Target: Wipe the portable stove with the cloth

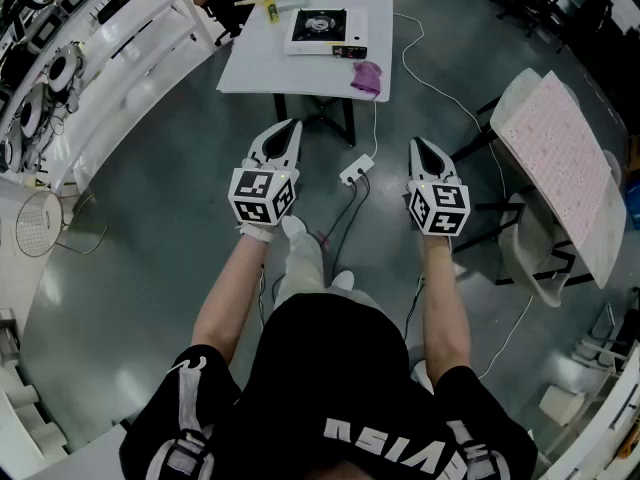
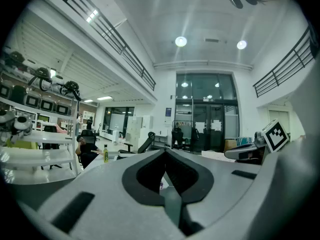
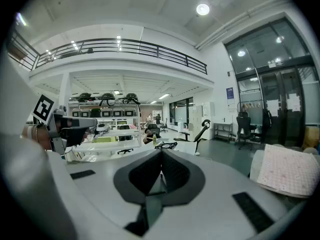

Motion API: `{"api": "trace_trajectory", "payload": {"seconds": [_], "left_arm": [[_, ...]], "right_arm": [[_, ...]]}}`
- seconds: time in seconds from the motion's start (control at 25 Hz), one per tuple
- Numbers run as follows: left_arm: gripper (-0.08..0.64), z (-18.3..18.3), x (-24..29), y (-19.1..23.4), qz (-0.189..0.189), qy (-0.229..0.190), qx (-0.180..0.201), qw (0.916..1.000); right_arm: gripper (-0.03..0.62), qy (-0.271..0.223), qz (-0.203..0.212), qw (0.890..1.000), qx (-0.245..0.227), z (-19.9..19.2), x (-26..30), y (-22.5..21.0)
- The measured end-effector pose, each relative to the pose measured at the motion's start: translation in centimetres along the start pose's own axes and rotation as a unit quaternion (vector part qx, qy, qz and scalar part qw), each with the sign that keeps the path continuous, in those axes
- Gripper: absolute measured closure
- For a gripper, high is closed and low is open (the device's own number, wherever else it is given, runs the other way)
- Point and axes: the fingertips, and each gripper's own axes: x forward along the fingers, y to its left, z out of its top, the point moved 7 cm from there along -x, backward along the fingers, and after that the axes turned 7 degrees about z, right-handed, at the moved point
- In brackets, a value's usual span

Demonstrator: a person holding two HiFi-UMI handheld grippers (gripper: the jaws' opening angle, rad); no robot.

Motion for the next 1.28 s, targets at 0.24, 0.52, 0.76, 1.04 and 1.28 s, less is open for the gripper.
{"api": "trace_trajectory", "payload": {"seconds": [0.24, 0.52, 0.76, 1.04, 1.28], "left_arm": [[0.554, 0.0, 2.0, 1.0, -0.005, 0.005, -0.001, 1.0], [0.554, -0.2, 6.5, 5.1, -0.009, 0.007, -0.01, 0.9999], [0.554, 0.6, 12.9, 10.0, -0.03, 0.011, -0.01, 0.9994], [0.554, 1.2, 20.2, 15.8, -0.067, 0.019, -0.003, 0.9976], [0.554, 0.9, 23.9, 20.2, -0.081, 0.021, -0.005, 0.9965]], "right_arm": [[0.581, -0.001, 0.001, 1.0, 0.002, 0.4, 2.0, -0.7], [0.58, 0.006, -0.003, 1.0, -0.003, 0.9, 7.8, -1.3], [0.58, 0.007, -0.011, 1.0, -0.001, 2.2, 14.9, -2.0], [0.58, 0.002, -0.03, 1.0, 0.003, 3.5, 23.2, -2.7], [0.58, -0.001, -0.048, 0.999, -0.001, 4.4, 27.9, -2.8]]}}
